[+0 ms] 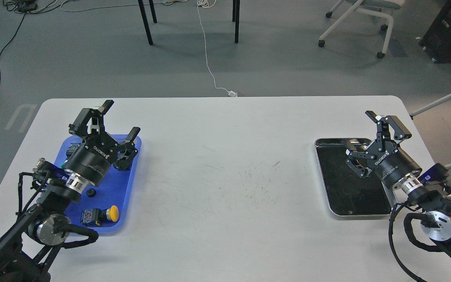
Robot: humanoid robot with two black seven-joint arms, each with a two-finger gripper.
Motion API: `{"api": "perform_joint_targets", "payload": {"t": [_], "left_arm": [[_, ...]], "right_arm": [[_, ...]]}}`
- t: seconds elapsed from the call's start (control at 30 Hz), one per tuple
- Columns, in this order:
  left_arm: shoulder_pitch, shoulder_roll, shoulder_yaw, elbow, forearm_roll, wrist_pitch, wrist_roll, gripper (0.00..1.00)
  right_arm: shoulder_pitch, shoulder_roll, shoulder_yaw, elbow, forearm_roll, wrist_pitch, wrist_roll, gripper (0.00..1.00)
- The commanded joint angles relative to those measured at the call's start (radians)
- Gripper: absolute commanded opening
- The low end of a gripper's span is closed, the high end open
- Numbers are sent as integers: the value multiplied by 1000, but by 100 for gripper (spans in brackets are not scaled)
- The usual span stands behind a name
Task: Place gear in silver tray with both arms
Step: 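Move the left gripper down over the blue tray of parts, then grasp a small black gear in the blue tray with the left gripper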
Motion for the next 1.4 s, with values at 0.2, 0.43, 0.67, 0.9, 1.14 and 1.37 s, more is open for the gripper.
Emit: {"api": "perform_joint_targets", "payload": {"t": [0.2, 0.43, 0.67, 0.9, 1.14, 1.37], "left_arm": [[-15, 14, 9, 7, -2, -29, -1, 99], [-68, 76, 21, 22, 8, -34, 3, 99], [-101, 164, 26, 2, 104, -73, -14, 99], [-187, 334, 36, -25, 633, -73, -162, 98], [-260, 592, 234, -166, 1118, -73, -174, 97], [-456, 612, 568, -134, 1530, -73, -174, 91]], "right_arm": [[1, 1, -4, -1, 0, -2, 0, 99], [12, 1, -6, -3, 0, -2, 0, 99], [15, 1, -10, -1, 0, -2, 0, 99], [15, -7, -7, -1, 0, -2, 0, 99], [17, -5, -7, -1, 0, -3, 0, 99], [24, -5, -10, -1, 0, -5, 0, 99]]}}
